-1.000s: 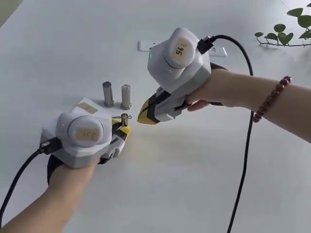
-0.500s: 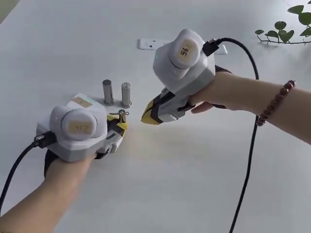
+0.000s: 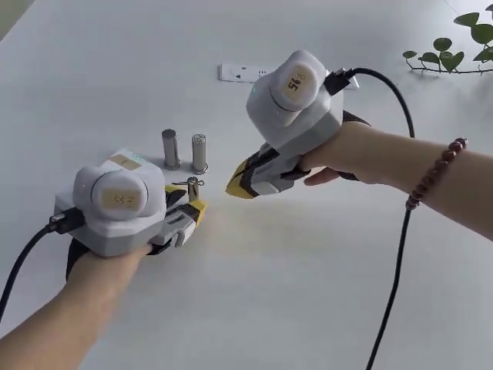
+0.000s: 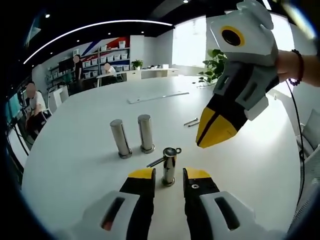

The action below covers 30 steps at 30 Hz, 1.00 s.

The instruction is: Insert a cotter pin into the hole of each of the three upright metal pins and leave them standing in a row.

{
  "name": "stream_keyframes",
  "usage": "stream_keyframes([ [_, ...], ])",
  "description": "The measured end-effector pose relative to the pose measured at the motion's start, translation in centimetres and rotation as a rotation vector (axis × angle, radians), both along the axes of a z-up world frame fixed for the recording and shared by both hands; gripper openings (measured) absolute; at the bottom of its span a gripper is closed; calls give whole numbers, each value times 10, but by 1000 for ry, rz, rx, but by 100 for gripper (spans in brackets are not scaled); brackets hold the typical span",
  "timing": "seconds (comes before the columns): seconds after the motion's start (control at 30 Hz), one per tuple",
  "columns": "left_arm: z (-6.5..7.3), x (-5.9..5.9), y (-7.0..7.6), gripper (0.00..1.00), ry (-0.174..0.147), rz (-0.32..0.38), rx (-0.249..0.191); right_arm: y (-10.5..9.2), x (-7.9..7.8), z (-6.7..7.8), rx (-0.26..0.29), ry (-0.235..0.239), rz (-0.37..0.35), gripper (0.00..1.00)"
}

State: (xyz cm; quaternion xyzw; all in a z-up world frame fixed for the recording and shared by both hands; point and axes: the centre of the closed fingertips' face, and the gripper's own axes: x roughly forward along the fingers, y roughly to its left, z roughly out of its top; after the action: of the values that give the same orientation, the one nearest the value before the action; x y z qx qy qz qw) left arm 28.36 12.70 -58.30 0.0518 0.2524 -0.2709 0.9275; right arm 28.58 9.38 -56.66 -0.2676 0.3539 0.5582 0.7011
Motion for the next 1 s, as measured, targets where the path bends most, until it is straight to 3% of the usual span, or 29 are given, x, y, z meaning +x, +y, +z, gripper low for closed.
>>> stream_keyframes([
  [0.1, 4, -2, 1, 28, -7, 5, -2, 2, 14, 5, 41, -26, -43, 2],
  [0.33, 16, -7, 3, 41, -30, -2, -8, 10, 35, 21, 142, -38, -147, 9],
  [0.47, 24, -10, 5, 48, -43, 0, -24, 15, 52, 20, 179, -34, -187, 13],
  [0.63, 29, -14, 8, 55, -38, 5, -49, 25, 55, 26, 252, -29, -225, 18],
  [1.0, 33, -19, 11, 72, -28, -18, -97, 41, 71, 19, 277, -20, -251, 20],
])
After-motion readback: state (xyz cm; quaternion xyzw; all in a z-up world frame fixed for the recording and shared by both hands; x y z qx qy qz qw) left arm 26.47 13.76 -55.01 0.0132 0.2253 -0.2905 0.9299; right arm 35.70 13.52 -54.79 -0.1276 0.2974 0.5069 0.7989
